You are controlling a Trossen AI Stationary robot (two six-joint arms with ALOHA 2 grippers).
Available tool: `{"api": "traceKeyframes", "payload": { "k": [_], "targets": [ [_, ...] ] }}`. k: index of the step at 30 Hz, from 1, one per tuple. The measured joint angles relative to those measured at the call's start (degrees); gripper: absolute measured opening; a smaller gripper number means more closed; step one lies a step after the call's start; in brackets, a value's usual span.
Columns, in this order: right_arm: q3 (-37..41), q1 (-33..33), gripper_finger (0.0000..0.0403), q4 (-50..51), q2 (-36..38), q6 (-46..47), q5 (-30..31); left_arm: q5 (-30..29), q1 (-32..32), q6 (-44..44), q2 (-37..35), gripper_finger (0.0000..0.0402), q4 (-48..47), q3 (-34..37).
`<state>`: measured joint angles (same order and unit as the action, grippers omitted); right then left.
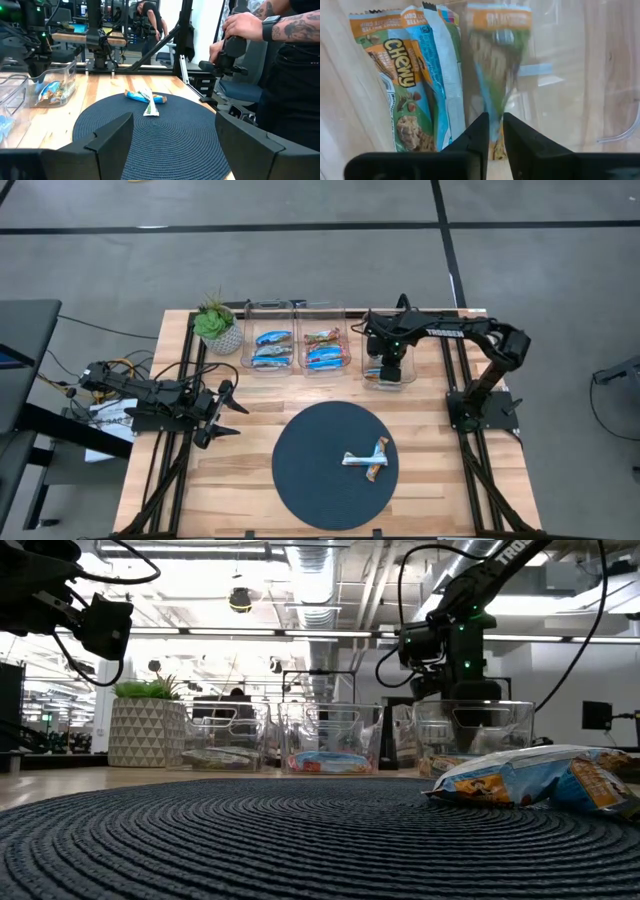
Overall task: Pick and place Granola Bars by type
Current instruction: Put the yellow granola bar into the right transparent bin
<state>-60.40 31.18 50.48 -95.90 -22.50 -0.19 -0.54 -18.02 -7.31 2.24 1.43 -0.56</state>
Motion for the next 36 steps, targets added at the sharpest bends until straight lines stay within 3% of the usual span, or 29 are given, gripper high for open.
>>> {"api": "traceKeyframes", "payload": {
  "k": [15,36],
  "targets": [
    [-0.07,0.05,0.0064,0.71,1.93,0.11,0.06,-0.04,0.0,-0.02,0.0,0.0274,0.0,0.0],
    [-0.19,-4.74,0.0064,1.31,20.7,8.96,0.09,-0.07,0.0,-0.02,0.0,0.0274,0.0,-0.02]
  ]
}}
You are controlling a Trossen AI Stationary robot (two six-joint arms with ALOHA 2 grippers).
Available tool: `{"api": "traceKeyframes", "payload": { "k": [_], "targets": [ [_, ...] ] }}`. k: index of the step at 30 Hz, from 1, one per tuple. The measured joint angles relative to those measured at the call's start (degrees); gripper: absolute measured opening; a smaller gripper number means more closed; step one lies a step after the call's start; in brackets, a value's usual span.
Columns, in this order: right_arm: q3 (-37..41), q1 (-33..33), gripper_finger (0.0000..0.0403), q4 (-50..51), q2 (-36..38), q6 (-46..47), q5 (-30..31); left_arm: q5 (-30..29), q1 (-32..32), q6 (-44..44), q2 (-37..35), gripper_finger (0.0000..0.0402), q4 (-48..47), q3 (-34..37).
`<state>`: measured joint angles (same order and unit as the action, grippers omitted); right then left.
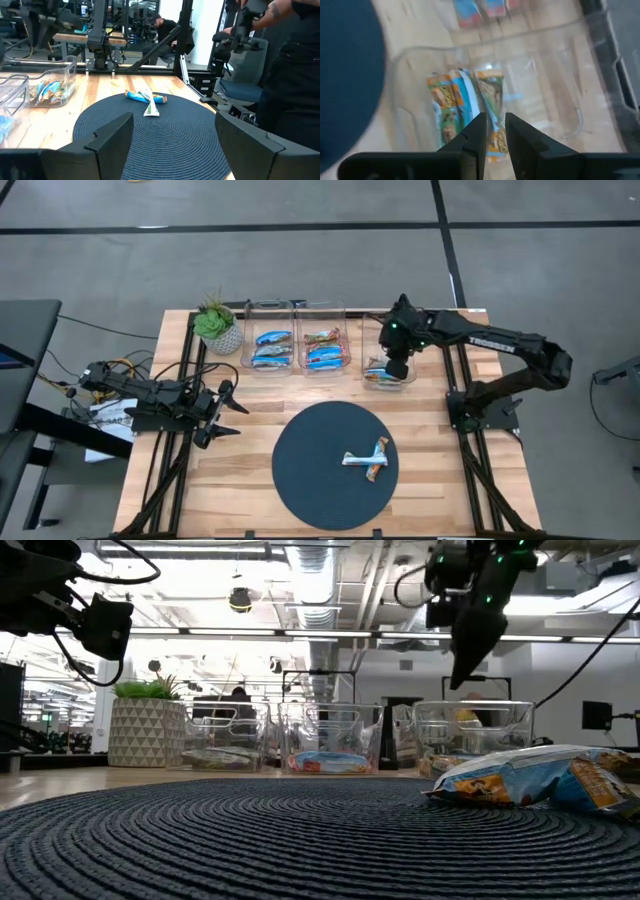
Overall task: Pick and place Granola Bars by type
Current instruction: Put the yellow granola bar into the right transparent bin
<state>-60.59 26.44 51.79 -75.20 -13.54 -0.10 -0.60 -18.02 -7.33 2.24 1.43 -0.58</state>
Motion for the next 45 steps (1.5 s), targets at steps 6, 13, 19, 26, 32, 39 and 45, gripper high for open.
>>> {"api": "traceKeyframes", "payload": {
  "k": [6,13,19,26,32,39,45],
  "targets": [
    [-2.32,-3.39,0.0064,-0.34,4.46,3.37,-0.02,0.0,0.0,0.02,-0.02,0.0274,0.0,0.02],
    [-2.94,-6.71,0.0064,-3.89,6.97,5.04,-0.02,0.0,0.0,0.01,-0.02,0.0274,0.0,0.02],
    [-2.94,-11.59,0.0064,-5.71,6.6,6.15,-0.02,0.0,0.0,0.01,-0.01,0.0274,0.0,0.01],
    [-2.85,-20.04,0.0064,-7.9,5.11,6.03,-0.09,0.0,0.0,0.0,-0.01,0.0274,0.01,0.02],
    [-2.99,-28.8,0.0074,-9.6,2.25,7.77,-0.19,0.02,0.0,0.0,0.0,0.0274,0.0,0.0],
    [-3.02,-38.46,0.0115,-10.63,-1.66,13.95,-0.2,0.0,0.0,0.02,-0.02,0.0274,0.01,0.02],
    [-3.02,-45.1,0.017,-10.31,-6.06,18.56,-0.39,0.0,0.0,0.0,0.0,0.0274,0.01,0.01]
  ]
}}
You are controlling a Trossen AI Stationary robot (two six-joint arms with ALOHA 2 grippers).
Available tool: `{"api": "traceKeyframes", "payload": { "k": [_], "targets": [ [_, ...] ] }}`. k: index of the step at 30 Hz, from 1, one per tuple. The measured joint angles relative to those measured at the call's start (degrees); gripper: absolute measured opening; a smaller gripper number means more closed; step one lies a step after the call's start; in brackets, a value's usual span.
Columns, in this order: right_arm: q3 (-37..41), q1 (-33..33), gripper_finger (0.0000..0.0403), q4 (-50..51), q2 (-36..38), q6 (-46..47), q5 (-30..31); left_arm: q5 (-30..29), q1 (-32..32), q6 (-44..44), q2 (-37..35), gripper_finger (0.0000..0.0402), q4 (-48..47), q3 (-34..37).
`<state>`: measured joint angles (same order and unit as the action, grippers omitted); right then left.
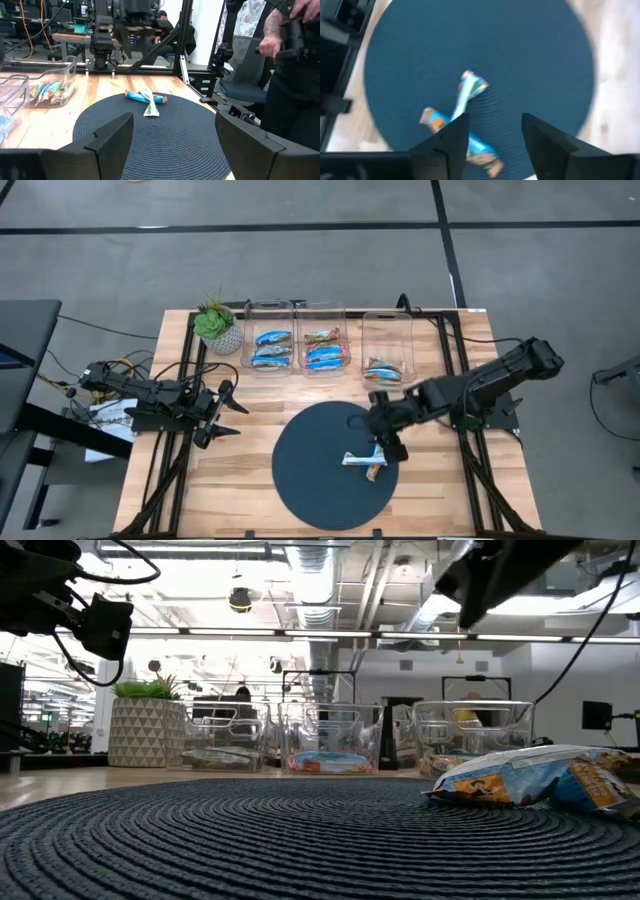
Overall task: Pick and place Granola Bars by type
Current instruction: Put the yellow granola bar into the right transparent bin
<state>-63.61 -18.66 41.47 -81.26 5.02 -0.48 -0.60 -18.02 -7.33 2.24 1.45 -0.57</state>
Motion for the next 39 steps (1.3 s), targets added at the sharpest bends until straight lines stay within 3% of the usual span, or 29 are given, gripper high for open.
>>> {"api": "traceKeyframes", "payload": {
  "k": [6,11,29,39],
  "targets": [
    [0.0,-3.56,0.0227,0.11,-4.28,3.43,-1.15,0.0,0.0,0.02,0.0,0.0274,-0.01,0.0],
    [0.04,-4.37,0.0251,0.34,-7.39,4.07,-1.2,0.02,0.0,0.02,0.0,0.0274,-0.01,-0.01],
    [0.04,-6.11,0.0249,-5.82,-20.56,3.62,-5.64,0.0,0.0,0.02,0.0,0.0274,-0.01,0.01],
    [0.04,-4.4,0.0247,-7.31,-21.37,3.6,-3.88,0.02,0.0,0.02,0.0,0.0274,-0.01,0.01]
  ]
}}
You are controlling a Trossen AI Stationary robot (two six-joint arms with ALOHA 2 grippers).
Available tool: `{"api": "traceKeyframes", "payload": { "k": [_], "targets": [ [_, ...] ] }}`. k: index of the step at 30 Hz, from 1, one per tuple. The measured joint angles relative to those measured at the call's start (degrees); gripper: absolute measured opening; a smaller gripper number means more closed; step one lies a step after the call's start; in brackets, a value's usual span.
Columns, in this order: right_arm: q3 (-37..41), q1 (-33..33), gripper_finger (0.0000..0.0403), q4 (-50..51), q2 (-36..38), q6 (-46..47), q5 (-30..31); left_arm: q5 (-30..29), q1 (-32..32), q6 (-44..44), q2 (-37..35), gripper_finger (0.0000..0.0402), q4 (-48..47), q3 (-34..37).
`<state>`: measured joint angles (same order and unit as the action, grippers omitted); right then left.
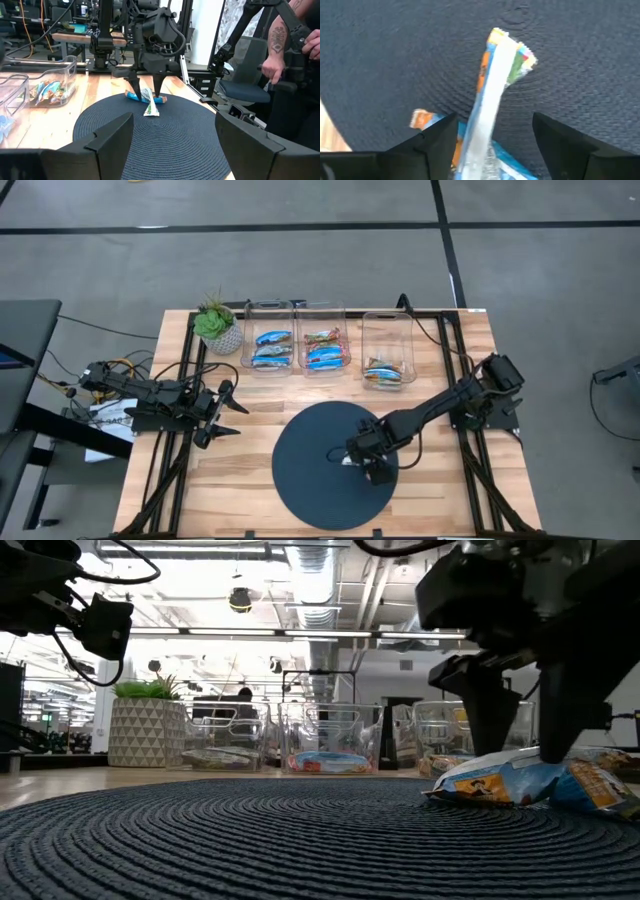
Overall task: Pick and place Granola Bars by type
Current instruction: Put the yellow granola bar into the right transparent bin
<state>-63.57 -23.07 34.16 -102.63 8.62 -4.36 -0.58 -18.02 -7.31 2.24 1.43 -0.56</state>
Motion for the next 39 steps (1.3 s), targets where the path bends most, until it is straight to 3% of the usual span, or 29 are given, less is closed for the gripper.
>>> {"api": "traceKeyframes", "payload": {
  "k": [15,26,39],
  "targets": [
    [-0.02,0.29,0.0175,-0.98,-3.97,-0.02,-3.06,-0.02,0.0,-0.01,0.0,0.0274,0.02,0.0],
    [-0.02,0.33,0.0094,-1.3,-3.87,-0.09,-3.19,-0.02,0.0,-0.01,0.0,0.0274,0.01,0.0],
    [0.0,1.38,0.0065,0.06,-2.03,-2.24,-2.3,-0.02,0.0,0.0,0.0,0.0274,0.01,-0.01]
  ]
}}
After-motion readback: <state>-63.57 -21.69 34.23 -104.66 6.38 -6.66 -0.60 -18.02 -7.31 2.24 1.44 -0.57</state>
